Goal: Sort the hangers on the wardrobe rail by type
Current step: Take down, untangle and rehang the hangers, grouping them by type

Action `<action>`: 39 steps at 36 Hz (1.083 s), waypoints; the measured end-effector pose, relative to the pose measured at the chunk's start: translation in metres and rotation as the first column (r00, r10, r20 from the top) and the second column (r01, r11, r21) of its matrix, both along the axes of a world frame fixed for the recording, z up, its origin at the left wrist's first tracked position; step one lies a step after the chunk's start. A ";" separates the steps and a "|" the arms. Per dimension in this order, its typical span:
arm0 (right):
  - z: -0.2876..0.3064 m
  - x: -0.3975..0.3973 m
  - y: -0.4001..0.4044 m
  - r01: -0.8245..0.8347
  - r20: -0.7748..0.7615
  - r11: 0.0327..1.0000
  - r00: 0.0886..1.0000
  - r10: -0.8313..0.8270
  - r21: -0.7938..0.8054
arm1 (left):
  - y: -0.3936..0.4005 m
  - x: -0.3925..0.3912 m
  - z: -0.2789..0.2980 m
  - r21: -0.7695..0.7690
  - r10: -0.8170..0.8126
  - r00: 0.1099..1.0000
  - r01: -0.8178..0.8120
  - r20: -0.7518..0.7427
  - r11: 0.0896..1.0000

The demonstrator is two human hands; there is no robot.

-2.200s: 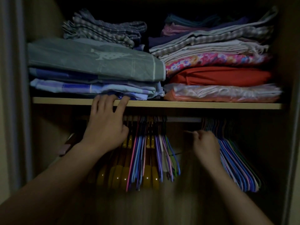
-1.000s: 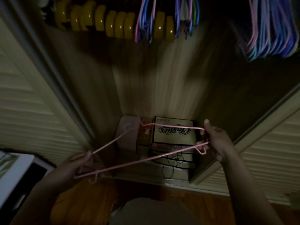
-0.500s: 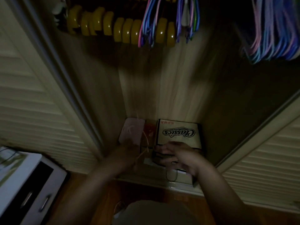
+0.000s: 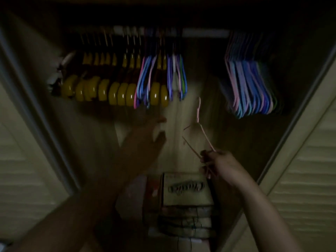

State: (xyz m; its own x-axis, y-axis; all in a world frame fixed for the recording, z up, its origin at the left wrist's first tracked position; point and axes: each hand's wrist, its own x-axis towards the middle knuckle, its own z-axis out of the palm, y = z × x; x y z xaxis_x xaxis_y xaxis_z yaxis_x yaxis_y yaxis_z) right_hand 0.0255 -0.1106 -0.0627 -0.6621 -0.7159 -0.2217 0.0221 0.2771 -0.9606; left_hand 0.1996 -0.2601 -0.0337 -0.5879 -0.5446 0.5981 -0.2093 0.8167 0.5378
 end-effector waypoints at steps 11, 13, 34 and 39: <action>0.097 -0.017 0.000 0.164 -0.691 0.986 0.714 -0.113 0.008 | -0.092 -0.009 0.204 -0.631 0.456 0.885 -0.405 -0.090 0.662; 0.096 -0.021 -0.004 0.212 -0.740 0.977 0.661 -0.127 0.022 | -0.103 -0.011 0.213 -0.661 0.510 0.858 -0.418 -0.062 0.623; 0.118 -0.086 -0.082 0.438 -0.959 0.895 0.281 -0.049 0.082 | -0.110 -0.014 0.209 -0.643 0.496 0.864 -0.428 -0.085 0.635; 0.119 -0.084 -0.081 0.481 -0.976 0.853 0.170 0.138 0.204 | -0.111 -0.016 0.207 -0.639 0.495 0.863 -0.435 -0.096 0.634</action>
State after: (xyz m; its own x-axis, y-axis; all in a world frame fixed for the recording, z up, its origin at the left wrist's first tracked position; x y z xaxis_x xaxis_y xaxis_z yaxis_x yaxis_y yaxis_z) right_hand -0.0589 -0.1913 0.0566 -0.6472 -0.5900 0.4827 -0.6894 0.7232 -0.0404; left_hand 0.1835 -0.3715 0.1736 -0.4236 -0.2817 0.8610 -0.6733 0.7337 -0.0913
